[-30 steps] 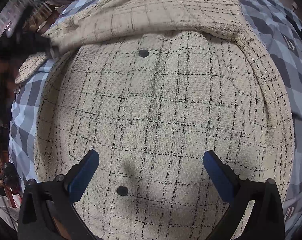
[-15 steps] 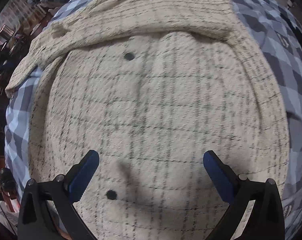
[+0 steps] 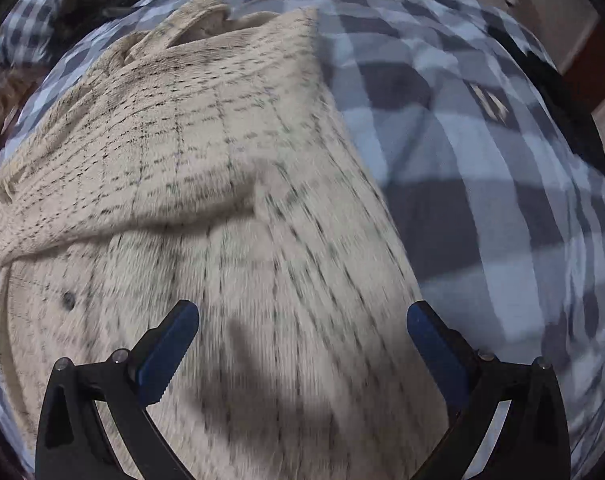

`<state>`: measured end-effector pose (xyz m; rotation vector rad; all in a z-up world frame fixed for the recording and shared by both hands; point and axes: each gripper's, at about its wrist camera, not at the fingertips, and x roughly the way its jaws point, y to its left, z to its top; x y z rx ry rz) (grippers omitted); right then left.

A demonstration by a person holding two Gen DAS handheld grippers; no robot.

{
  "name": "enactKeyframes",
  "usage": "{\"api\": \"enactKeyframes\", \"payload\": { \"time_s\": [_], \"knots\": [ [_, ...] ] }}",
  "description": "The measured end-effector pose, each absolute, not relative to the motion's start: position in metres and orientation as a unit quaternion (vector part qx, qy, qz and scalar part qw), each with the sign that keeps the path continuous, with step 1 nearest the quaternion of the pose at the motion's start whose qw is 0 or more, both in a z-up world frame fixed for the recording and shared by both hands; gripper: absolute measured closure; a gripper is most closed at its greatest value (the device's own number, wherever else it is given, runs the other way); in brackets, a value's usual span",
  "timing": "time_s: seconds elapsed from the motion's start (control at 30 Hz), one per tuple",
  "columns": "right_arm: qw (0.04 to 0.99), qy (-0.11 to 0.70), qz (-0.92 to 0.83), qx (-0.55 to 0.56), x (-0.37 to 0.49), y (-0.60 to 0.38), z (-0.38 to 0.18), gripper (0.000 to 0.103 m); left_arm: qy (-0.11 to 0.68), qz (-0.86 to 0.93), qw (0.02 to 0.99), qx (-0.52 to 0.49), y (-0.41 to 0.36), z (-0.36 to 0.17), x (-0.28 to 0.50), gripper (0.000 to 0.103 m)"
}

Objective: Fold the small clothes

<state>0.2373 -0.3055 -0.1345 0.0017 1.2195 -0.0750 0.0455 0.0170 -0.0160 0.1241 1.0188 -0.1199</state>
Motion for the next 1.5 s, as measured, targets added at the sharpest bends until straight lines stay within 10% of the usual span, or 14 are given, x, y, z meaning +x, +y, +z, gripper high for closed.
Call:
{"api": "enactKeyframes", "payload": {
  "time_s": [0.37, 0.8, 0.97, 1.27, 1.5],
  "knots": [
    [0.815, 0.571, -0.052, 0.078, 0.284, -0.348, -0.15, 0.096, 0.555, -0.078, 0.828, -0.007, 0.027, -0.048, 0.064, 0.012],
    [0.798, 0.53, -0.107, 0.267, 0.257, -0.434, -0.162, 0.096, 0.55, -0.062, 0.833, 0.005, 0.032, -0.042, 0.058, 0.012],
    [0.795, 0.514, -0.126, 0.296, 0.24, -0.453, -0.138, 0.041, 0.552, -0.063, 0.832, -0.014, 0.037, -0.04, 0.06, 0.012],
    [0.874, 0.442, -0.196, 0.055, 0.232, -0.389, -0.074, 0.036, 0.556, -0.083, 0.827, -0.013, 0.027, -0.041, 0.061, 0.012],
    [0.843, 0.516, -0.039, 0.148, 0.262, -0.389, -0.138, 0.036, 0.574, -0.08, 0.815, -0.01, 0.026, -0.051, 0.063, 0.012]
  ]
}}
